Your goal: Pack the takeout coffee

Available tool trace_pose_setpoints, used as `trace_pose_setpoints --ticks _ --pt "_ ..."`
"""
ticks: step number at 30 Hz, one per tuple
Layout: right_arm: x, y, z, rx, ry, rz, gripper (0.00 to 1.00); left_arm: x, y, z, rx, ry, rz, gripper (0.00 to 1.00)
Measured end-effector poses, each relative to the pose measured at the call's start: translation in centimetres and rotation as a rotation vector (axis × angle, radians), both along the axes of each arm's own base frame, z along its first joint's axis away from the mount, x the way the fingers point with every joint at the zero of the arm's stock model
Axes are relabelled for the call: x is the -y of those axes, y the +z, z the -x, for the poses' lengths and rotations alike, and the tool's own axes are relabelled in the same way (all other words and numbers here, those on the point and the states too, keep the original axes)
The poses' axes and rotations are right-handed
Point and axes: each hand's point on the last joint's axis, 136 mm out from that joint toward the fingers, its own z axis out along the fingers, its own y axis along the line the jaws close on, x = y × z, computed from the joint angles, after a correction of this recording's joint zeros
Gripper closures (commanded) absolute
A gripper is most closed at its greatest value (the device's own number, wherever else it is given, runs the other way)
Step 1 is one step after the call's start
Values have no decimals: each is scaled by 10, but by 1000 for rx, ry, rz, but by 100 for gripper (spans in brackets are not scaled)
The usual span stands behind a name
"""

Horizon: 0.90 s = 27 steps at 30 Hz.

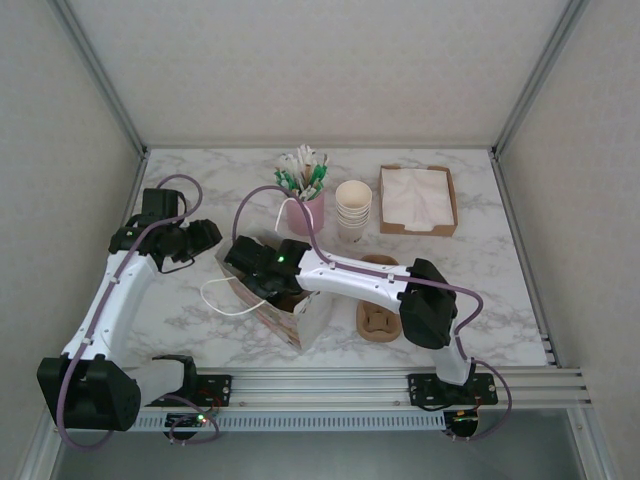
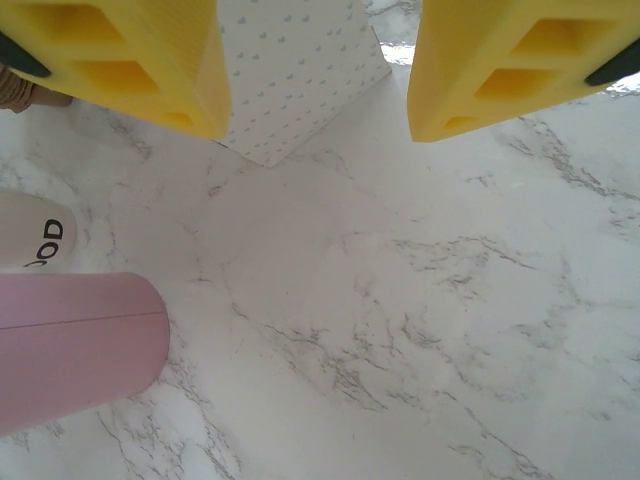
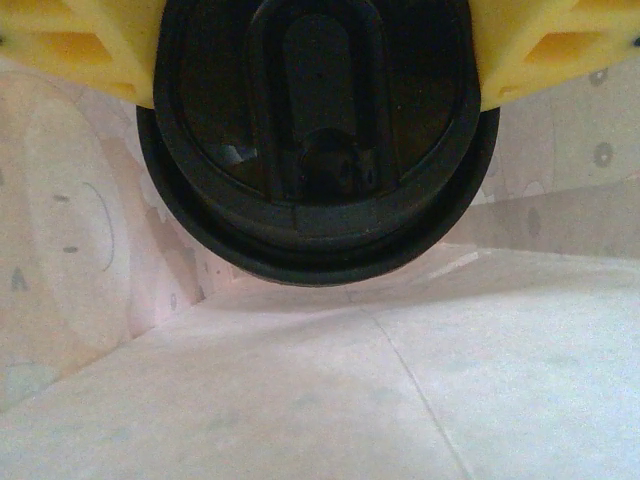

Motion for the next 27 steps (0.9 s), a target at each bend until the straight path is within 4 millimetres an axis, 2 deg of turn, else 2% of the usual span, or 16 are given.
trace_pose_setpoints --ticks 10,18,22,27 --pt "0 4 -1 4 -20 -12 44 0 0 0 1 -1 1 48" --pt "2 5 0 -5 -33 -8 37 2 0 0 2 -9 7 47" --pt "3 5 0 -8 -35 -7 30 2 0 0 2 -10 8 46" --pt "3 5 1 -12 -38 -6 27 3 1 0 2 -14 12 46"
